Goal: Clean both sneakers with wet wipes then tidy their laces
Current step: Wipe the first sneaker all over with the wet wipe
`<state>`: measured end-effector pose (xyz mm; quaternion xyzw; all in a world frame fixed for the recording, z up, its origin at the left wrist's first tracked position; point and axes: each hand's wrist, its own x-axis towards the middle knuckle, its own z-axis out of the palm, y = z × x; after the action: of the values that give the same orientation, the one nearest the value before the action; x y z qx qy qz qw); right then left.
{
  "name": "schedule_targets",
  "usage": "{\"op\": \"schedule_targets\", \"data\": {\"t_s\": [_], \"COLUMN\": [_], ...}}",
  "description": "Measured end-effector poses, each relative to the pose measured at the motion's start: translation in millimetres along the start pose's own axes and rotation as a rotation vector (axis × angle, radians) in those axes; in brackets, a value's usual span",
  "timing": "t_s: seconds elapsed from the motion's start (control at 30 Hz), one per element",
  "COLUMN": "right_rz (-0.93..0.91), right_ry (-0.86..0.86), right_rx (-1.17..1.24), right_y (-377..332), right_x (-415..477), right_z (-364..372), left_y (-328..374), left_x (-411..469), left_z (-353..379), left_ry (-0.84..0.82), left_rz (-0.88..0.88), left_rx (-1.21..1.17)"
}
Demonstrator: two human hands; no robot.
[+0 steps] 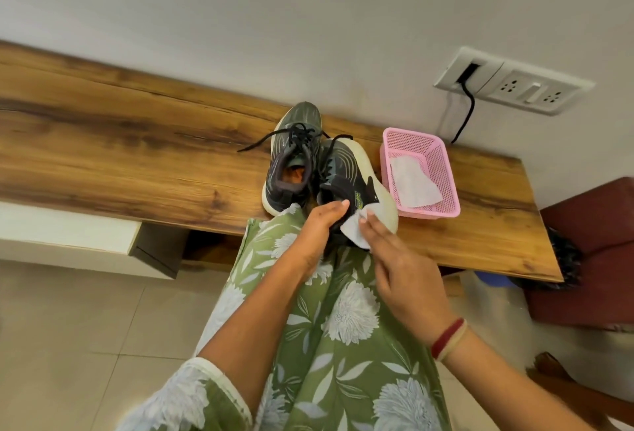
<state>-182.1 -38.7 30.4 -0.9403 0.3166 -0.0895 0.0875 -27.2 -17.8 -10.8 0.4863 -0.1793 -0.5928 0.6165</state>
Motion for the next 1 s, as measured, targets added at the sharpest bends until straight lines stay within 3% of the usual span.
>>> {"op": "schedule_targets", "data": {"t_s": [0.17,0.33,0.43,0.57,0.67,0.73,0.8,0.87,1.0], "right_rz": [-0.029,-0.193,-0.108,-0.196,0.084,0.219,0.256,0.304,0.338], "right_ry": [0.059,-0.012,0.021,-0.101,-0.087,0.066,0.177,0.180,-0.016], "right_rx": [-0.149,-0.267,-0.229,-0.106,0.327,0.500,0.469,0.403,0.330], "right_y": [11.8,10.5,11.9,2.3,2.2,3.4,8.6,16.0,20.3], "right_x": [5.0,2.1,8.1,-11.8,-3.1,16.0,37.3,56.4,70.3], "right_z": [-3.5,3.0,-2.4,-0.3,-12.4,-22.9,-28.9,-29.4,-27.6], "left_y": [1.7,4.0,5.2,4.5,4.2,3.1,3.1,3.8,5.6], "left_x": [-0.3,-1.5,-1.9,1.5,4.7,5.3,5.2,5.1,4.5], "left_z": [3.9,3.1,4.3,4.7,4.2,4.8,5.2,4.5,4.9], "left_ry": [-0.010,0.005,0.009,0.048,0.073,0.071,0.073,0.071,0.055], "left_rz": [-0.033,-0.032,-0.041,-0.059,-0.081,-0.087,-0.107,-0.110,-0.096], "left_rx": [-0.049,-0.076,-0.078,-0.112,-0.101,-0.039,-0.015,-0.020,-0.040]}}
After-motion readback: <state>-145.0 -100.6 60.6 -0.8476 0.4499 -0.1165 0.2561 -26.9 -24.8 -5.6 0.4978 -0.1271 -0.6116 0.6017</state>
